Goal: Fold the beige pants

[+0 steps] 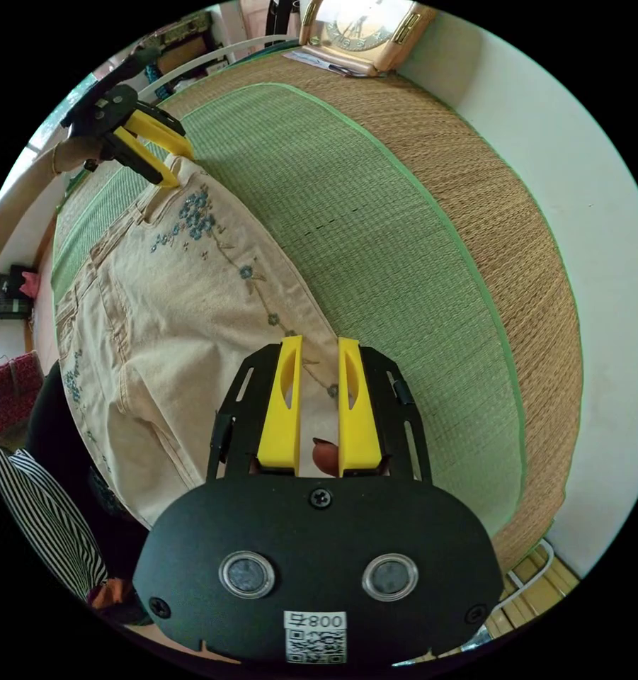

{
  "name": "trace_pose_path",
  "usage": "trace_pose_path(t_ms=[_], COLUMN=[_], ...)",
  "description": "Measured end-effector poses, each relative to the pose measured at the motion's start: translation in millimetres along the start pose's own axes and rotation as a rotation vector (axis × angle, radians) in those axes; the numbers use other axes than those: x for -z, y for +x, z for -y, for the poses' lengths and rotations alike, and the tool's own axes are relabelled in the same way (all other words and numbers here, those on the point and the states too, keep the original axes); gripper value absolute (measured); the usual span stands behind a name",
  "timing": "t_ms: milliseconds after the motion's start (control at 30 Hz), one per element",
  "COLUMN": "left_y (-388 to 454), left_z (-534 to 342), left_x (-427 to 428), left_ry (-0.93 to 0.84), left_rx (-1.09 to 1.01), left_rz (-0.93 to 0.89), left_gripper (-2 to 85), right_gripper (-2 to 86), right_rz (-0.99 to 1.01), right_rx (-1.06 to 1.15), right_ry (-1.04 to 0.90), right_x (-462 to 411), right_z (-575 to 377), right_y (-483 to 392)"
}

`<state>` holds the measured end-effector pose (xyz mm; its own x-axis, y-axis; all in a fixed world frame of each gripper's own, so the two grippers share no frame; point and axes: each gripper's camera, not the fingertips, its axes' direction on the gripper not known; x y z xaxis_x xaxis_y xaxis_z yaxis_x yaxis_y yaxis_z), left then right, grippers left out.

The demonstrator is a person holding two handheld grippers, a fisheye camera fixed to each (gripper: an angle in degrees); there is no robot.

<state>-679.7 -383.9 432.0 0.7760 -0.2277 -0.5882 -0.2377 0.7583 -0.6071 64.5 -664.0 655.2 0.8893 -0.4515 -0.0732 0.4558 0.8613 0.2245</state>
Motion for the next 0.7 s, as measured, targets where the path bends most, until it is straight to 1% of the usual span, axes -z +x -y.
trace_pose_path(t_ms=[133,267,433,567,700], left_y=[22.4,38.6,60.7,90.9,118.0], left_z=[4.4,3.0,0.7,-5.9,-16.7], left_x=[1.4,1.0,-1.9,-4.1,-3.7], left_ry=[-0.008,0.013,0.016,0.022,0.039], left_rx=[-0.017,0.009,0.035,0.027,0.021], left_rz=[0.031,0.017,-0.034,0.019,0.071], left_gripper=[11.1,9.6,5.5,3.1,2.5], right_gripper=[7.5,7.2,5.0,2.8,1.8], right_rz=[0.005,0.003,0.061,0.081,0.067], right_rx=[0.003,0.03,-0.012,-0.034,-0.046], right_ry=[0.005,-0.015,-0.036,-0.056,-0.059], right_x=[-6.1,-7.7,-3.8,1.1,15.2], right_z=[4.4,11.7,17.4,19.4,15.0], right_y=[2.6,3.0,14.5,12.9,1.0])
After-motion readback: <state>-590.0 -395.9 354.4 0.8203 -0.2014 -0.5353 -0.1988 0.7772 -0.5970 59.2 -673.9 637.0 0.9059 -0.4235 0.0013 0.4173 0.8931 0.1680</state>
